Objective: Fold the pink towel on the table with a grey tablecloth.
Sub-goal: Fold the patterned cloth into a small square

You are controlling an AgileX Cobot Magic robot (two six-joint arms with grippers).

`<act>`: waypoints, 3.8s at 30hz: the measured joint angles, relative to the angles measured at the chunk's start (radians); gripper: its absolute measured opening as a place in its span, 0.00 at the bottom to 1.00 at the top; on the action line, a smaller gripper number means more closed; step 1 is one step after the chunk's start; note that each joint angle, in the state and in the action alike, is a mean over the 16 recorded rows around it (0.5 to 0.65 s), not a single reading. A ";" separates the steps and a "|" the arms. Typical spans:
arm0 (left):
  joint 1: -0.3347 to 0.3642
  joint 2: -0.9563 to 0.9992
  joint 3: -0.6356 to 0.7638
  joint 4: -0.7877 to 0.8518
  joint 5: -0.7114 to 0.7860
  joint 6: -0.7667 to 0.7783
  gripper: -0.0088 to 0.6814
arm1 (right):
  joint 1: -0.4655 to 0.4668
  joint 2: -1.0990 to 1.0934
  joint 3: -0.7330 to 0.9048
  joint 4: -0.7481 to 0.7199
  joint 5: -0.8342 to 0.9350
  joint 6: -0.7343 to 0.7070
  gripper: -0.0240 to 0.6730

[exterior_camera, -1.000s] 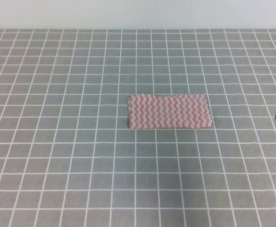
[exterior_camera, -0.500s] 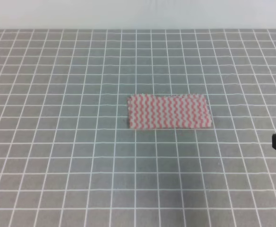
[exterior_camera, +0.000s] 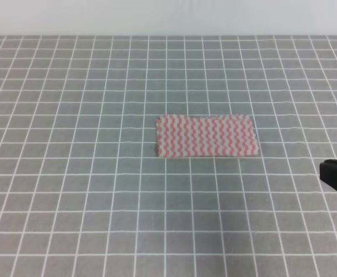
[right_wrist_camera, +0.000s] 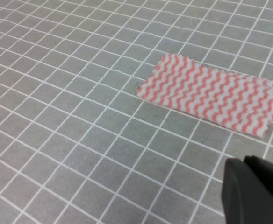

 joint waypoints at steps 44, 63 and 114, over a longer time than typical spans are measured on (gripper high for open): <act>0.000 -0.003 -0.001 -0.001 0.005 0.000 0.01 | 0.000 0.000 0.000 0.017 -0.020 -0.013 0.01; 0.000 -0.002 -0.001 -0.001 0.004 0.000 0.01 | 0.000 0.096 0.000 0.264 -0.400 -0.016 0.01; 0.047 1.345 -0.560 0.142 -0.777 0.013 0.01 | -0.051 0.467 -0.164 0.295 -0.410 -0.221 0.01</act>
